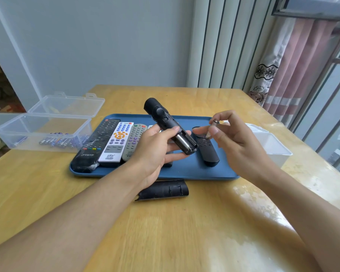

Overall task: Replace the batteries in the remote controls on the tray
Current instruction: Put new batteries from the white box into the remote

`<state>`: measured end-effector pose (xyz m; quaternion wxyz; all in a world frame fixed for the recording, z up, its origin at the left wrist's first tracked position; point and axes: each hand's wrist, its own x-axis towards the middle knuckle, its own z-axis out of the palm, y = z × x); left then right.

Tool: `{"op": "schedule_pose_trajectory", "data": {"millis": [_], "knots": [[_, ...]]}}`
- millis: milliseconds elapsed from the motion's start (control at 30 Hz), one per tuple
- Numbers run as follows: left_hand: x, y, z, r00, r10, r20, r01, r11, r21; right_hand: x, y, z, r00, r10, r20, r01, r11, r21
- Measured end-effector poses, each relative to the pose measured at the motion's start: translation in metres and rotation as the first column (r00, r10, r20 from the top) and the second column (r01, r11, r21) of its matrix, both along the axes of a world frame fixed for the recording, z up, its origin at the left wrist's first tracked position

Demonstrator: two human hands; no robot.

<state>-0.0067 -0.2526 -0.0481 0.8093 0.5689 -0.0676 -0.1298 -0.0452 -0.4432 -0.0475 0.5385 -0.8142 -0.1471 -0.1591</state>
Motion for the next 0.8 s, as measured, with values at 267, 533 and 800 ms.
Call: {"op": "schedule_pose_trajectory", "data": {"millis": [267,533,800], "knots": [[-0.0021,-0.0033,-0.0014,1.0,-0.019,0.007,0.019,1.0,-0.012,-0.0004,0.004,-0.0014,0.992,-0.035,0.119,0.034,0.999,0.012],[-0.0025,-0.0036,-0.0011,1.0,-0.026,-0.011,0.026,0.999,-0.031,-0.0036,0.0072,-0.002,0.983,-0.085,0.164,0.096,0.994,-0.061],[-0.0011,-0.0031,-0.0051,0.998,0.037,0.048,-0.037,0.999,0.01,-0.005,0.0053,-0.0032,0.963,-0.161,0.218,0.221,0.932,-0.288]]}}
